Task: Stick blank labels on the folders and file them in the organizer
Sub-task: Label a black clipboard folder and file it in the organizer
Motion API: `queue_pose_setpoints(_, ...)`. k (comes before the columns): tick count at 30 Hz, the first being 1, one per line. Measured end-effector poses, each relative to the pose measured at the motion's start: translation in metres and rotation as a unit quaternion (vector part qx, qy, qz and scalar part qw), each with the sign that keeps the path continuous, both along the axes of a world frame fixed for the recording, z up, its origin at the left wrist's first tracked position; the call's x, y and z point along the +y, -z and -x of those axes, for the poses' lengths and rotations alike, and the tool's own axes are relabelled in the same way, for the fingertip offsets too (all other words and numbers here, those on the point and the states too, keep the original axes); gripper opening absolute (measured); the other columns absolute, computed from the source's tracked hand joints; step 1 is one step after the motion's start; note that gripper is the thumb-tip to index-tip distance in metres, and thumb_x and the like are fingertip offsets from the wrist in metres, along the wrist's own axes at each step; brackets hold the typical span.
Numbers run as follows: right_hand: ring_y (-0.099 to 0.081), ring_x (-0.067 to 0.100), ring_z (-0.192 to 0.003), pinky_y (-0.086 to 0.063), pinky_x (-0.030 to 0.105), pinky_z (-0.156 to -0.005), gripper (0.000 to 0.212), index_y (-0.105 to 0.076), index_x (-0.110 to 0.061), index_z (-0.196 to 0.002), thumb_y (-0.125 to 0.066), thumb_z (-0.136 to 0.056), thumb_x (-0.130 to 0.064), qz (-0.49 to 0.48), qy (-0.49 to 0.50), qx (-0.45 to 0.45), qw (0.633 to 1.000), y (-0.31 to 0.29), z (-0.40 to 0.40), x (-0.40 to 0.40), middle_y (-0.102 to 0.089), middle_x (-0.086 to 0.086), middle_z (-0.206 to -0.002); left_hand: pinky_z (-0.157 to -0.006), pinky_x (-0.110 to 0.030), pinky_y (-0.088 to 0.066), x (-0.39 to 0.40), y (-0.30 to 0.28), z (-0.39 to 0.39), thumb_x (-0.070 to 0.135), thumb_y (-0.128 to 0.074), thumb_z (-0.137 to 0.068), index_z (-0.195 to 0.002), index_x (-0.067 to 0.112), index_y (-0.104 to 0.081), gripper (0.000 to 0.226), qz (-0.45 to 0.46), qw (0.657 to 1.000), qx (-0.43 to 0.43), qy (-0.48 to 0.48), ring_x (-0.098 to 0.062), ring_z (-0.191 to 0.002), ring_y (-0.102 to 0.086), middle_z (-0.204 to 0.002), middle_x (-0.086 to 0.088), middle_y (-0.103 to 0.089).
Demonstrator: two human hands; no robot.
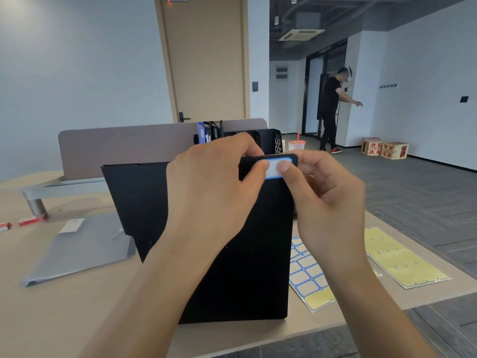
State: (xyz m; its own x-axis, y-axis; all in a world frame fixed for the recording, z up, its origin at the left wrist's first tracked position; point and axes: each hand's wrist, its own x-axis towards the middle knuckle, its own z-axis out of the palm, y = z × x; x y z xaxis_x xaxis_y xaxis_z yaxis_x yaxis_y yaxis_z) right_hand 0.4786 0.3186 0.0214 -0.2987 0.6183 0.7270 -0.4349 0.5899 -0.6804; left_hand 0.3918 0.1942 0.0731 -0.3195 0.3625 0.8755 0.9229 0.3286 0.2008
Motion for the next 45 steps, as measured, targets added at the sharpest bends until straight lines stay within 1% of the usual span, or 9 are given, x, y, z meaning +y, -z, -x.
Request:
queue_pose_setpoints(9, -0.071, 0.014, -0.075, -0.057, 0.034, -0.073, 0.003, -0.076, -0.02, -0.098, -0.073, -0.099, -0.019, 0.011, 0.013, 0.013, 1.0, 0.007, 0.0, 0.0, -0.078, -0.005, -0.083, -0.064, -0.024, -0.042, -0.002, 0.0, -0.001, 0.042, -0.069, -0.088, -0.101, 0.036, -0.067, 0.014, 0.036, 0.999, -0.02, -0.013, -0.006, -0.075, -0.059, -0.089, 0.02, -0.069)
queue_pose_setpoints(18, -0.073, 0.025, -0.079, -0.061, 0.052, -0.075, 0.004, -0.075, -0.022, -0.102, -0.072, -0.1, -0.02, 0.019, 0.013, -0.004, 1.0, 0.01, -0.002, -0.004, -0.078, -0.003, -0.085, -0.072, -0.027, -0.047, -0.009, -0.002, 0.003, 0.035, -0.07, -0.089, -0.11, 0.038, -0.067, 0.021, 0.069, 0.997, -0.04, 0.017, -0.006, -0.083, -0.061, -0.097, 0.021, -0.07)
queue_pose_setpoints(24, -0.07, 0.022, -0.075, -0.06, 0.045, -0.073, 0.003, -0.073, -0.022, -0.102, -0.073, -0.099, -0.021, 0.053, -0.011, -0.006, 0.998, 0.014, -0.002, -0.007, -0.076, -0.003, -0.08, -0.079, -0.031, -0.052, -0.013, -0.005, 0.007, 0.029, -0.069, -0.091, -0.113, 0.04, -0.066, 0.025, 0.089, 0.994, -0.06, 0.03, -0.005, -0.088, -0.063, -0.099, 0.022, -0.07)
queue_pose_setpoints(28, -0.076, 0.017, -0.096, -0.063, 0.048, -0.089, 0.018, -0.069, -0.021, -0.114, -0.069, -0.1, -0.011, 0.081, -0.078, -0.071, 0.991, 0.038, -0.007, -0.016, -0.081, -0.006, -0.099, -0.084, -0.032, -0.054, -0.011, -0.003, 0.008, 0.029, -0.068, -0.092, -0.119, 0.039, -0.065, 0.029, 0.088, 0.995, -0.043, 0.022, -0.005, -0.096, -0.061, -0.108, 0.02, -0.07)
queue_pose_setpoints(31, -0.076, 0.017, -0.104, -0.06, 0.052, -0.096, 0.017, -0.068, -0.021, -0.113, -0.065, -0.102, -0.008, 0.086, -0.094, -0.089, 0.988, 0.054, -0.008, -0.021, -0.08, -0.005, -0.105, -0.113, -0.039, -0.037, -0.012, 0.005, 0.007, 0.032, -0.072, -0.089, -0.131, 0.031, -0.06, 0.044, 0.092, 0.995, 0.017, -0.022, -0.009, -0.117, -0.053, -0.124, 0.012, -0.066)
queue_pose_setpoints(34, -0.074, 0.012, -0.107, -0.06, 0.045, -0.099, 0.016, -0.065, -0.023, -0.114, -0.061, -0.105, -0.01, 0.084, -0.104, -0.095, 0.986, 0.055, -0.008, -0.022, -0.079, -0.006, -0.109, -0.125, -0.049, -0.017, -0.021, 0.02, 0.008, 0.043, -0.076, -0.085, -0.148, 0.027, -0.043, 0.073, 0.07, 0.989, 0.058, -0.12, -0.021, -0.148, -0.03, -0.153, -0.001, -0.043)
queue_pose_setpoints(40, -0.07, 0.01, -0.111, -0.056, 0.035, -0.102, 0.015, -0.061, -0.024, -0.118, -0.058, -0.107, -0.015, 0.079, -0.097, -0.106, 0.987, 0.056, -0.004, -0.026, -0.077, -0.007, -0.115, -0.123, -0.052, -0.025, -0.06, 0.059, 0.015, 0.044, -0.078, -0.084, -0.159, 0.026, -0.012, 0.102, -0.07, 0.97, -0.114, -0.204, -0.025, -0.156, -0.005, -0.169, -0.004, -0.007)
queue_pose_setpoints(43, -0.07, 0.009, -0.11, -0.056, 0.028, -0.098, 0.014, -0.06, -0.023, -0.116, -0.058, -0.107, -0.013, 0.087, -0.092, -0.089, 0.988, 0.057, 0.002, -0.029, -0.077, -0.006, -0.116, -0.117, -0.038, -0.029, -0.072, 0.078, 0.024, 0.04, -0.078, -0.086, -0.159, 0.029, -0.011, 0.1, -0.102, 0.95, -0.241, -0.172, -0.023, -0.152, -0.024, -0.167, 0.002, -0.015)
queue_pose_setpoints(45, -0.07, 0.003, -0.105, -0.053, 0.016, -0.09, 0.012, -0.06, -0.022, -0.114, -0.059, -0.107, -0.012, 0.085, -0.082, -0.078, 0.99, 0.057, 0.007, -0.031, -0.076, -0.006, -0.113, -0.115, -0.039, -0.034, -0.076, 0.092, 0.03, 0.033, -0.078, -0.087, -0.159, 0.029, -0.016, 0.095, -0.12, 0.939, -0.301, -0.116, -0.022, -0.145, -0.037, -0.161, 0.004, -0.03)
